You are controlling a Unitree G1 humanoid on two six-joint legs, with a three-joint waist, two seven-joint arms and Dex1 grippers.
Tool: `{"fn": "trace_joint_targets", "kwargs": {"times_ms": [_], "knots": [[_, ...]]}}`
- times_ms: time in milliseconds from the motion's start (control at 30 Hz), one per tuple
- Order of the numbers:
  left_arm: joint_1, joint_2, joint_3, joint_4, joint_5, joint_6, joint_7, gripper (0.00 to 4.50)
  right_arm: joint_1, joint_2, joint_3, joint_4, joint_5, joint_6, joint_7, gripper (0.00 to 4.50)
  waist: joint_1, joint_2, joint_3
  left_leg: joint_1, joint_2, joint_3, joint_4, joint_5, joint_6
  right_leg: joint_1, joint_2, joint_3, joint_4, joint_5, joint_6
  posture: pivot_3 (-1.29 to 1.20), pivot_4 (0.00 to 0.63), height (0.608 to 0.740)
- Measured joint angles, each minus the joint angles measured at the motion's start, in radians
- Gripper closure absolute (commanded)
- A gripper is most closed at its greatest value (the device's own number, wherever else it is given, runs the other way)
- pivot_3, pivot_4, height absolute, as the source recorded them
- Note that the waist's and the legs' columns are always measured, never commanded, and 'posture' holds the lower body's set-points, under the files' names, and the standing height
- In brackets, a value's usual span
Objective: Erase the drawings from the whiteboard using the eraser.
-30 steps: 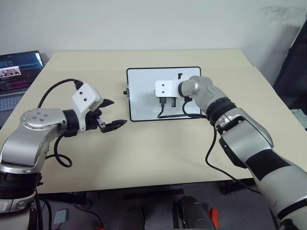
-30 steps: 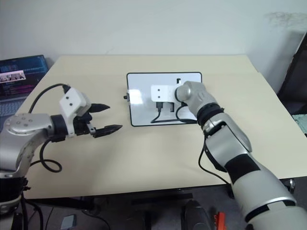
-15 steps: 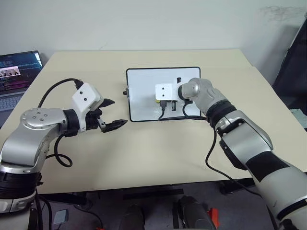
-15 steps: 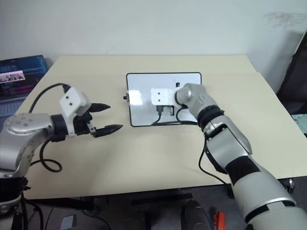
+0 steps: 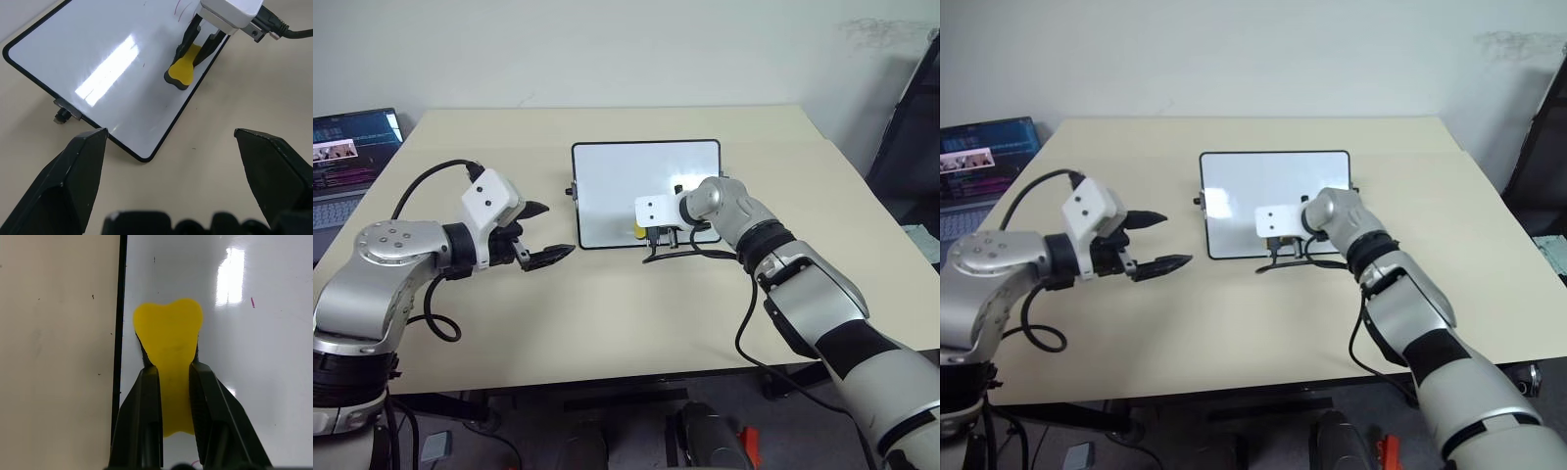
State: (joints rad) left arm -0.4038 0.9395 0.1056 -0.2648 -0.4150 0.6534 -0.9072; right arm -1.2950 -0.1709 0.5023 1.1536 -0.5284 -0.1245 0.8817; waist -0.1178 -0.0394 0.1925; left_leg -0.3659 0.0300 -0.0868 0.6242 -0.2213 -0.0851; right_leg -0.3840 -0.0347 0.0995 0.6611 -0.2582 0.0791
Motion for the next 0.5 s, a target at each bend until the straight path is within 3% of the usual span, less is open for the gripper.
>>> {"fn": "trace_joint_targets", "kwargs": {"times_ms": [200, 333, 400, 500], "knots": [[0.001, 0.004, 0.0, 0.0, 0.001, 0.0, -0.002, 0.0, -0.018, 0.003, 0.001, -0.034, 0.0, -0.004, 0.003, 4.08, -0.001, 0.001, 0.005, -0.006, 0.0, 0.0, 0.0, 0.0, 0.0, -0.005, 0.0, 0.0, 0.0, 0.0, 0.0, 0.0, 0.15, 0.74], [0.003, 0.008, 0.0, 0.0, 0.001, 0.0, -0.001, 0.0, -0.061, 0.017, -0.005, -0.091, 0.001, 0.004, -0.014, 4.08, -0.006, 0.002, 0.007, -0.027, 0.0, -0.001, -0.001, 0.0, 0.0, -0.027, 0.001, -0.001, 0.004, 0.007, 0.006, 0.0, 0.15, 0.74], [0.003, 0.008, 0.0, 0.0, 0.0, 0.003, 0.001, 0.0, -0.106, 0.04, -0.01, -0.086, 0.0, 0.011, -0.079, 4.08, -0.006, 0.002, 0.007, -0.037, 0.001, -0.002, -0.001, 0.0, 0.0, -0.038, 0.001, -0.002, 0.006, 0.01, 0.0, 0.0, 0.15, 0.74], [0.007, 0.008, 0.001, -0.002, -0.001, 0.013, 0.002, 0.0, -0.144, 0.052, -0.012, -0.059, -0.001, 0.015, -0.158, 4.08, 0.002, 0.002, 0.007, -0.038, 0.001, -0.002, -0.01, -0.001, -0.003, -0.039, 0.0, -0.003, 0.0, 0.007, -0.001, 0.0, 0.15, 0.74]]}}
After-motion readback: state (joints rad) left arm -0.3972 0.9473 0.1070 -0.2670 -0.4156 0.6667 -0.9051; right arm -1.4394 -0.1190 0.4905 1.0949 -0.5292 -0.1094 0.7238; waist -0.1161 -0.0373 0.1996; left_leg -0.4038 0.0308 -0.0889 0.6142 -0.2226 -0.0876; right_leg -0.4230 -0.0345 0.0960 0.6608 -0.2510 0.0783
